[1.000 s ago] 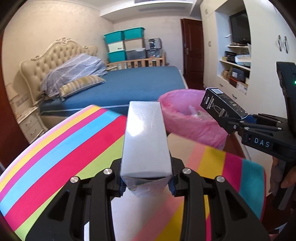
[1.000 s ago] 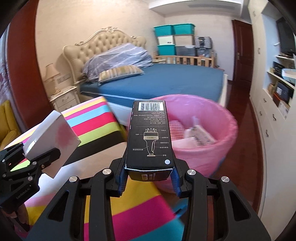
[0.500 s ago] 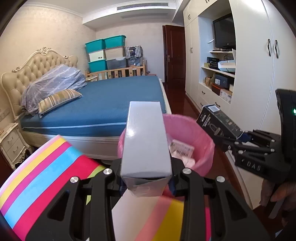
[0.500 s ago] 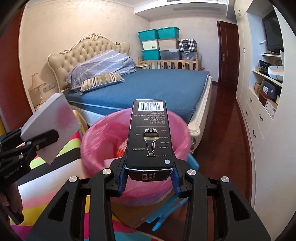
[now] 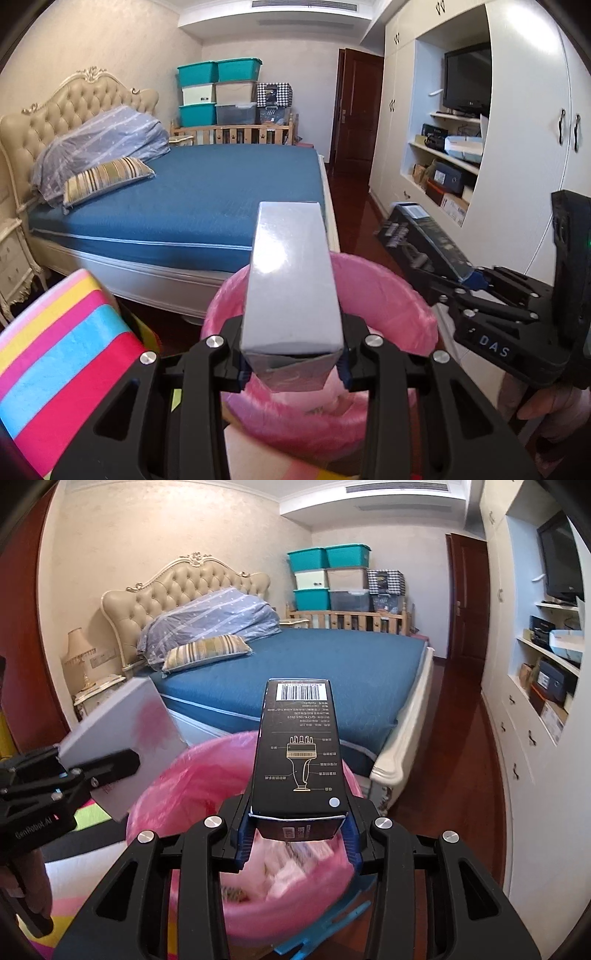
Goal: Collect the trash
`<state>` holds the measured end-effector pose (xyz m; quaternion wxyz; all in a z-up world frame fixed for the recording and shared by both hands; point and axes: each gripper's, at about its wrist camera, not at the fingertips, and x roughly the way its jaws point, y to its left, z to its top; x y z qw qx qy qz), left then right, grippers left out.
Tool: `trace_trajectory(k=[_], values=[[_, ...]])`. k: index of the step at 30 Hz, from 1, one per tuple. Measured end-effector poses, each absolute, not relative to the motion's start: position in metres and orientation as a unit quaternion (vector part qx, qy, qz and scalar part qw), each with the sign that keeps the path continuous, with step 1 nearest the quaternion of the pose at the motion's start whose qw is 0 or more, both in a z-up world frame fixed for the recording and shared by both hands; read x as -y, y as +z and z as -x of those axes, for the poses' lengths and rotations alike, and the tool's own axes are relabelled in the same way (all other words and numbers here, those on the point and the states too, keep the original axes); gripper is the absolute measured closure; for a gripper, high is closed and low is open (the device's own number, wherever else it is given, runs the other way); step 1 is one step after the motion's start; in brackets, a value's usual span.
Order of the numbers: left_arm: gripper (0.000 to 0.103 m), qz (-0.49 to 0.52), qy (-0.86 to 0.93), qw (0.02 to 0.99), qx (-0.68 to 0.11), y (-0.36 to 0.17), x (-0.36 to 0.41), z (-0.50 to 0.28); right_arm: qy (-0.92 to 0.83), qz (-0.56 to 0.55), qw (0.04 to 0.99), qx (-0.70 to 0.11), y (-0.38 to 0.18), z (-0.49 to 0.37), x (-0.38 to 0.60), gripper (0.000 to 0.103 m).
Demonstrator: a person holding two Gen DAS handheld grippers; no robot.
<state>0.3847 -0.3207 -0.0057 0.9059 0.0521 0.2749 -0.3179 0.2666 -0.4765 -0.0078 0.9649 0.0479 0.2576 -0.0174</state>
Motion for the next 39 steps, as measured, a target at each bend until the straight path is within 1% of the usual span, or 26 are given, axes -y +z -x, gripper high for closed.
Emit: trace_trajectory(k=[1,2,3,4,6,8,10,14,18,19,21,26,28,36,39], values=[[0.056,-0.049,-0.321,0.905,-0.275,-0.007,0.32,-0.387,-0.012,-0.043,0.966,-0.255,-0.008,-0.271,0.477,0.055],[0.039,-0.045,-0.321,0.905,-0.274,-0.008,0.32,-0.389,-0.023,-0.038,0.968,-0.247,-0.006,-0.274,0.48,0.041],[0.033,-0.035,-0.312,0.91,-0.271,-0.009,0.318,-0.39,-0.032,-0.043,0.971,-0.235,-0.003,-0.271,0.483,0.037],[0.027,-0.028,-0.306,0.913,-0.27,-0.007,0.316,-0.39,-0.027,-0.051,0.972,-0.229,0.0,-0.268,0.485,0.037],[0.022,-0.015,-0.299,0.917,-0.265,-0.006,0.304,-0.382,-0.027,-0.063,0.976,-0.208,0.009,-0.249,0.488,0.035],[0.013,-0.017,-0.282,0.925,-0.255,-0.004,0.291,-0.37,-0.031,-0.057,0.977,-0.201,0.014,-0.23,0.487,0.035],[0.005,-0.021,-0.265,0.934,-0.239,0.001,0.28,-0.355,-0.039,-0.054,0.978,-0.198,0.018,-0.203,0.482,0.035],[0.005,-0.05,-0.245,0.943,-0.221,0.007,0.266,-0.316,-0.058,-0.063,0.976,-0.2,0.025,-0.157,0.475,0.035],[0.005,-0.062,-0.226,0.951,-0.203,0.016,0.252,-0.275,-0.079,-0.067,0.973,-0.205,0.031,-0.119,0.462,0.025],[0.005,-0.064,-0.218,0.954,-0.197,0.018,0.25,-0.265,-0.08,-0.057,0.973,-0.207,0.035,-0.111,0.456,0.025],[0.005,-0.066,-0.215,0.956,-0.19,0.022,0.243,-0.245,-0.08,-0.033,0.972,-0.217,0.042,-0.107,0.443,0.019],[0.005,-0.078,-0.198,0.959,-0.185,0.029,0.225,-0.211,-0.052,-0.01,0.974,-0.222,0.061,-0.105,0.423,0.019],[0.005,-0.067,-0.193,0.962,-0.183,0.033,0.213,-0.2,-0.047,0.0,0.975,-0.217,0.063,-0.103,0.414,0.019],[0.005,-0.039,-0.164,0.963,-0.209,0.036,0.195,-0.17,0.0,-0.014,0.974,-0.227,0.046,-0.073,0.409,0.019],[0.005,-0.048,-0.152,0.963,-0.217,0.036,0.199,-0.159,0.015,-0.008,0.974,-0.224,0.04,-0.058,0.411,0.019]])
